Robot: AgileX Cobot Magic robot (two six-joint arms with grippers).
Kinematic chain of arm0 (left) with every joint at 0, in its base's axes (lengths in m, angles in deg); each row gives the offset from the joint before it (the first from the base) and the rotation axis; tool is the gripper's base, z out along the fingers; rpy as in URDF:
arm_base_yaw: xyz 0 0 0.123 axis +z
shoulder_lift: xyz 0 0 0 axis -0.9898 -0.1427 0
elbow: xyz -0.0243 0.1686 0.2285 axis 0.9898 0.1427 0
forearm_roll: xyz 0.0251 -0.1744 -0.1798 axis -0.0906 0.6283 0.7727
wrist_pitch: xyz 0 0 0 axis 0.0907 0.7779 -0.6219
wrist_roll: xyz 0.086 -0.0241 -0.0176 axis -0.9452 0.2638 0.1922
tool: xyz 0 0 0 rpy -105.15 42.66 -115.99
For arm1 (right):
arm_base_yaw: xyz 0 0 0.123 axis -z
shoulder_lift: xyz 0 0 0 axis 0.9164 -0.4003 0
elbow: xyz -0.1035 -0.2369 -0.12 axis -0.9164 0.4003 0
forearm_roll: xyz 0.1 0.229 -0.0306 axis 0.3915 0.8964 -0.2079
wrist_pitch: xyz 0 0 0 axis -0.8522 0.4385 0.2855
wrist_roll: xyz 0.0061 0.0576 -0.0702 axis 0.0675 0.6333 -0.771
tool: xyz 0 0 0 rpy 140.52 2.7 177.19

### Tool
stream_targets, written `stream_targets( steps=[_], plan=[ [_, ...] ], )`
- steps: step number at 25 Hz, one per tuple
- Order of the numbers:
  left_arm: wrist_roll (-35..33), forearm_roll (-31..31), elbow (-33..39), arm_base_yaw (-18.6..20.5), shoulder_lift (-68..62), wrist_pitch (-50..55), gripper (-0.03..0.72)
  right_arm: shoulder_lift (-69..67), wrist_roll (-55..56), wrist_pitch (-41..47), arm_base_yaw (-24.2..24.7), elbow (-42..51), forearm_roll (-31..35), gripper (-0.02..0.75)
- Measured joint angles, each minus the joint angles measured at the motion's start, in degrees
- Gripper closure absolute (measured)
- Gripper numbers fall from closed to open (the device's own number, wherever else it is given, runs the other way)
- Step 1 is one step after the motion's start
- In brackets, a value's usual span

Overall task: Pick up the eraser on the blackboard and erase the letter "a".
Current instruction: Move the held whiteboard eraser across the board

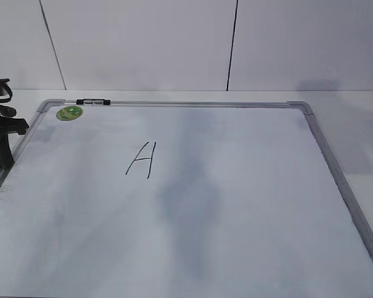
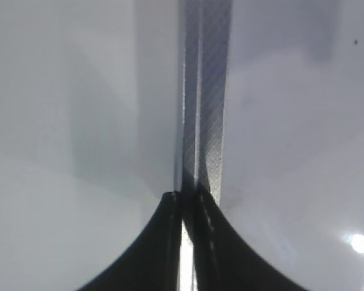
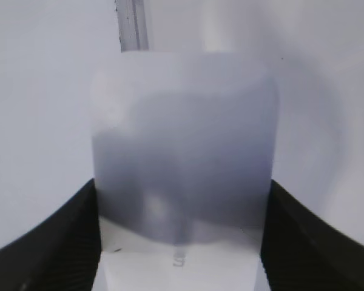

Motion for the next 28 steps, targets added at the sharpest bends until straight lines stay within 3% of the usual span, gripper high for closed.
stream_targets(
  steps=[13,23,28],
  plan=[
    [0.0,0.23,0.0,0.0,0.0,0.0,0.672,-17.19,-4.94,-1.36,0.38,0.0,6.05,0.209],
    [0.0,0.27,0.0,0.0,0.0,0.0,0.672,-23.47,-12.11,-1.84,8.41,-3.99,15.86,0.209],
    [-0.04,0.27,0.0,0.0,0.0,0.0,0.672,-29.04,-15.37,-1.84,9.04,-9.14,19.37,0.209]
  ],
)
